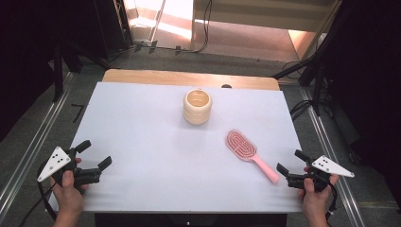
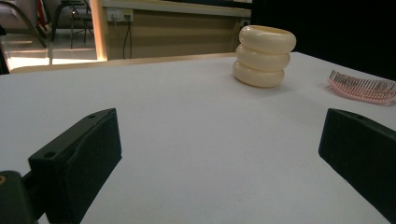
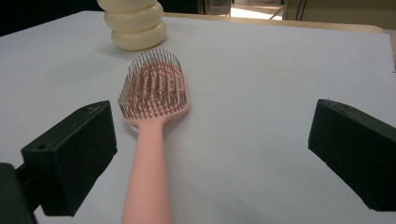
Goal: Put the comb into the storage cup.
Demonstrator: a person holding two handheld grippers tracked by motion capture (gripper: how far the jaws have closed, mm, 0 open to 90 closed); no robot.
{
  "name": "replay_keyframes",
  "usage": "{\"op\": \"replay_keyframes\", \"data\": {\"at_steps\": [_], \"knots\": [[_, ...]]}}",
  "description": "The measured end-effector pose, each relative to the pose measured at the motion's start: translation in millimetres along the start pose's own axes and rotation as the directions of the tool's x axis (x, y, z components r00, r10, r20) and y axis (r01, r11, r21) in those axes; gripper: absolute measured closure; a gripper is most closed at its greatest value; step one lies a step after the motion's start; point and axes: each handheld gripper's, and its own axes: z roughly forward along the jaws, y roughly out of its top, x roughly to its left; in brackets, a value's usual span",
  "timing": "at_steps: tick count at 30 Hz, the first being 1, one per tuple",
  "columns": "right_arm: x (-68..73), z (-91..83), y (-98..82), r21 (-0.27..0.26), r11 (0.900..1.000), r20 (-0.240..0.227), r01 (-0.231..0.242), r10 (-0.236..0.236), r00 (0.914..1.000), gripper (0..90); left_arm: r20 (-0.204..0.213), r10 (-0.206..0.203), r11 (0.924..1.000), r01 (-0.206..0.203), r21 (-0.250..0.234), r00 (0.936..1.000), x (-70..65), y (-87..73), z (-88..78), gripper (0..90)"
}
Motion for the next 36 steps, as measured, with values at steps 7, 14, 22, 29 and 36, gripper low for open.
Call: {"op": "replay_keyframes", "data": {"at_steps": [7, 14, 22, 29, 36], "knots": [[0.1, -2.0, 3.7, 0.013, 1.0, -0.023, 0.0, 0.0, 0.9997, 0.0, 0.0, 0.006, 0.9999, -0.006, 0.013, 1.0, -1.2, 0.0, 2.8, 0.0], [6.6, -5.0, 13.1, 0.037, 0.999, -0.031, 0.025, -0.024, 0.9992, 0.0, 0.004, 0.0, 0.9999, 0.0, 0.015, 1.0, -0.6, -0.3, 4.4, 0.0], [17.3, -0.5, 23.4, 0.078, 0.995, -0.049, 0.056, -0.052, 0.9975, 0.0, 0.012, -0.008, 0.9998, 0.008, 0.017, 0.9999, 0.6, 0.1, 5.8, 0.0], [25.1, 0.3, 29.6, 0.102, 0.992, -0.07, 0.072, -0.065, 0.9954, 0.0, 0.013, -0.005, 0.9999, 0.005, 0.016, 0.9999, 0.6, 0.0, 5.9, 0.0], [28.3, 1.5, 36.1, 0.135, 0.988, -0.068, 0.078, -0.069, 0.9953, 0.0, 0.015, 0.0, 0.9998, 0.0, 0.019, 0.9999, -0.2, 0.0, 6.8, 0.0]]}}
